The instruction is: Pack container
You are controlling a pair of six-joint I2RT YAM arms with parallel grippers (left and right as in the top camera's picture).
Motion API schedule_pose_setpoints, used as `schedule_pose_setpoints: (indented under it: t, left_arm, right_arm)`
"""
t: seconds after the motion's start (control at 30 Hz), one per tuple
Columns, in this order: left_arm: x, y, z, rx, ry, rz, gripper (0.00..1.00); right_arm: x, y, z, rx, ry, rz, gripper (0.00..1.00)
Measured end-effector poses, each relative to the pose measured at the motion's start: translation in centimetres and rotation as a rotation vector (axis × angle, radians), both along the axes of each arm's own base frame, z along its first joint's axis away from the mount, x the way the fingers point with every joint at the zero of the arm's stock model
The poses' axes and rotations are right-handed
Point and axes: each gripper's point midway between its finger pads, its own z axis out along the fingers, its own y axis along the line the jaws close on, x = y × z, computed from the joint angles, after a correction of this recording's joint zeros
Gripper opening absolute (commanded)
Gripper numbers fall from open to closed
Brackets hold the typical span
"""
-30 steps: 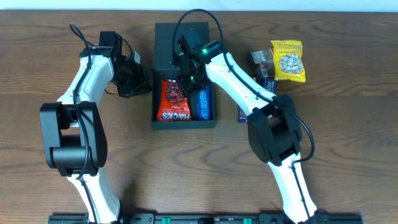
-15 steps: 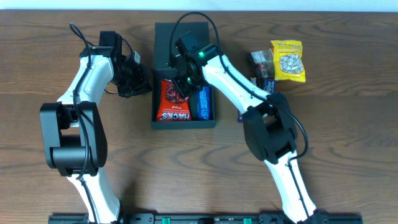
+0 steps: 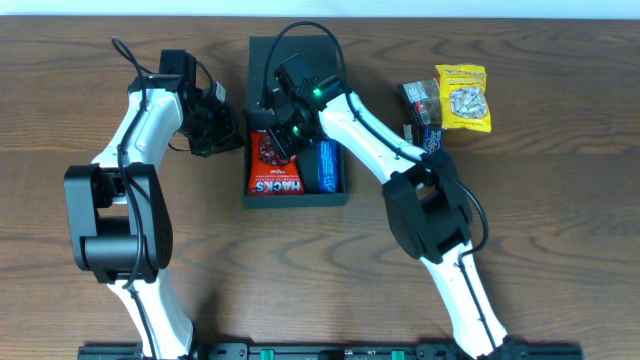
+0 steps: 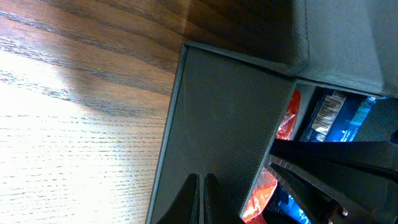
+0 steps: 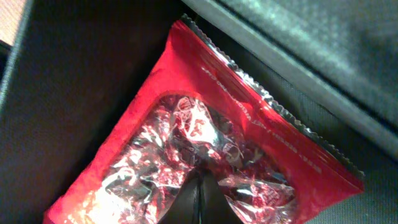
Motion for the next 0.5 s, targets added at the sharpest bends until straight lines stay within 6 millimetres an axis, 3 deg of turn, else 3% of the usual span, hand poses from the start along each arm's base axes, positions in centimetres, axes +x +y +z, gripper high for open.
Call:
schedule_pose_setpoints:
  t: [0.33, 0.47, 0.5]
  left_arm:
    - [0.0, 0.0, 0.0, 0.0, 0.0, 0.0, 0.06]
    - [0.0, 0.0, 0.0, 0.0, 0.0, 0.0, 0.06]
    - [0.0, 0.0, 0.0, 0.0, 0.0, 0.0, 0.06]
  right_arm:
    - [0.0, 0.0, 0.8, 0.015, 0.0, -0.002, 0.01]
    - [1.2, -0.9, 4.8, 0.039, -0.072, -0.03, 0.01]
    - [2.0, -1.7, 6.8, 0.05, -0.111, -0.049, 0.01]
